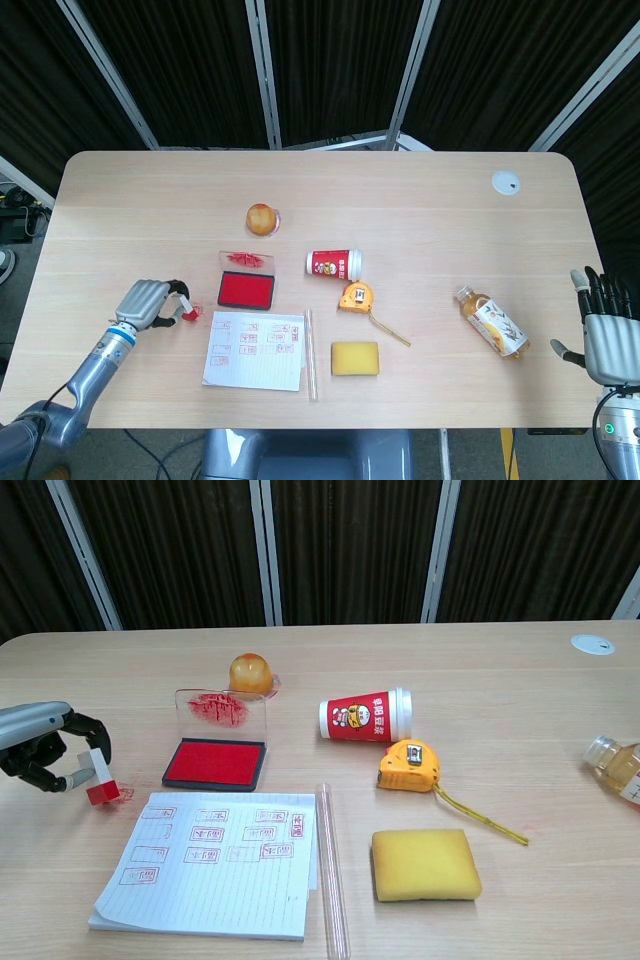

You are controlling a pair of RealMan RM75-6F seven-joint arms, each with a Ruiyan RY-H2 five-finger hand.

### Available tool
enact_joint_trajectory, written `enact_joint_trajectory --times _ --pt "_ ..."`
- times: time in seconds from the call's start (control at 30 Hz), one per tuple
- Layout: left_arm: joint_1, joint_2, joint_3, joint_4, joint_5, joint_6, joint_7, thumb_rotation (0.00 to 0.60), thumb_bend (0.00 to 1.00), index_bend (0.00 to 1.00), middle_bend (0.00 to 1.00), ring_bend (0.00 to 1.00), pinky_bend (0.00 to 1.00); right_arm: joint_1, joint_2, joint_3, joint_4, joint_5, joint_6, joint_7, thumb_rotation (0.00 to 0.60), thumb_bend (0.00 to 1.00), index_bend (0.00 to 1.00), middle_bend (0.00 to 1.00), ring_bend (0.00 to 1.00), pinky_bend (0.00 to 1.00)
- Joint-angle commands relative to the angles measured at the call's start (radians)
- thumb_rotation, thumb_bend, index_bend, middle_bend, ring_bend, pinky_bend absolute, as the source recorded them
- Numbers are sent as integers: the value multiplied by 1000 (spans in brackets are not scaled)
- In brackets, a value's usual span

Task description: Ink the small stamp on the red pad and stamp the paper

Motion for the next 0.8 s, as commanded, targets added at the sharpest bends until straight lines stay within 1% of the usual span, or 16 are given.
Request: enact_joint_trajectory --times 0.03,0.13,0.3,0.43,0.57,0.7,0.8 --pt "1 2 0 -6 2 2 -1 600 405 415 402 839 893 0 0 0 -1 0 1 0 600 0 0 0 0 0" --pt "4 10 4 -19 9 7 -1 600 398 411 398 838 892 -1 1 0 -1 0 2 1 600 0 0 0 0 0" --pt "10 27 15 -50 20 17 15 600 314 393 383 836 891 -1 3 1 -3 0 3 4 600 0 0 0 0 0" --pt "16 40 22 -79 27 25 33 600 309 384 375 835 891 -1 4 1 -4 0 2 6 600 0 0 0 0 0" --pt "21 48 21 -97 28 36 43 600 310 343 348 831 889 -2 5 1 -5 -2 4 7 600 0 0 0 0 0" --pt "35 72 12 -128 35 81 39 600 309 328 329 829 887 -3 8 0 -10 -4 5 11 600 0 0 0 0 0" --pt "58 103 1 -165 46 151 48 600 283 317 316 819 879 -4 12 -1 -15 -8 8 16 600 0 0 0 0 0"
